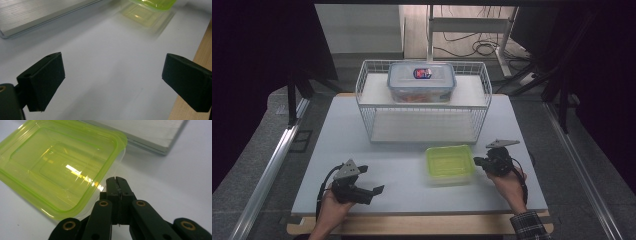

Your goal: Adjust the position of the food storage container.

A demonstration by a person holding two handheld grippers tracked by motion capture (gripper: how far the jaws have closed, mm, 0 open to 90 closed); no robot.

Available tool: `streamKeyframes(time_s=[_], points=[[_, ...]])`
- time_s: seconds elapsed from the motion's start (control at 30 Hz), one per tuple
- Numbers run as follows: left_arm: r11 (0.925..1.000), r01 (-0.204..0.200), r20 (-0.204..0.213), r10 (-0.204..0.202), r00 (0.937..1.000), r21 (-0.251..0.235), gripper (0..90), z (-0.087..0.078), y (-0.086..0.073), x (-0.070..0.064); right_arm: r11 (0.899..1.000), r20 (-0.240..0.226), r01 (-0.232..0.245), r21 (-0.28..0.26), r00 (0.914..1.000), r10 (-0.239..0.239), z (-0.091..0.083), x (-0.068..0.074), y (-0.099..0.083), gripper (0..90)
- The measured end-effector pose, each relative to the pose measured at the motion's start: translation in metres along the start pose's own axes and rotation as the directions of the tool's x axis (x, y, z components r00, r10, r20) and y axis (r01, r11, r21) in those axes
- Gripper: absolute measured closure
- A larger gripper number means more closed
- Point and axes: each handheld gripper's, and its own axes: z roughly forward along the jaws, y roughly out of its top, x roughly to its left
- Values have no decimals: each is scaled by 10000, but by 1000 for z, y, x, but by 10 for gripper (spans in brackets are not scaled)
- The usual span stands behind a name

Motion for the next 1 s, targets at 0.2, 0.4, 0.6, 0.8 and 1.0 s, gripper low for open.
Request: streamKeyframes(time_s=[0.2,0.4,0.6,0.8,1.0], points=[[10000,-21,-2,21,10000,17,46,0,0,0,10000,-177,91,-34,9998,-92,9,13,6,892],[10000,-19,12,19,10000,14,46,0,0,-1,9995,-418,295,-65,9987,-297,16,26,10,892],[10000,-43,32,43,10000,32,46,1,0,-1,9990,-606,428,-121,9972,-434,23,36,13,892],[9999,-86,58,86,9999,55,46,1,1,-2,9983,-760,553,-184,9955,-566,30,47,17,892],[10000,-73,44,73,10000,42,46,1,1,-2,9952,-732,960,-175,9926,-970,37,60,21,892]])
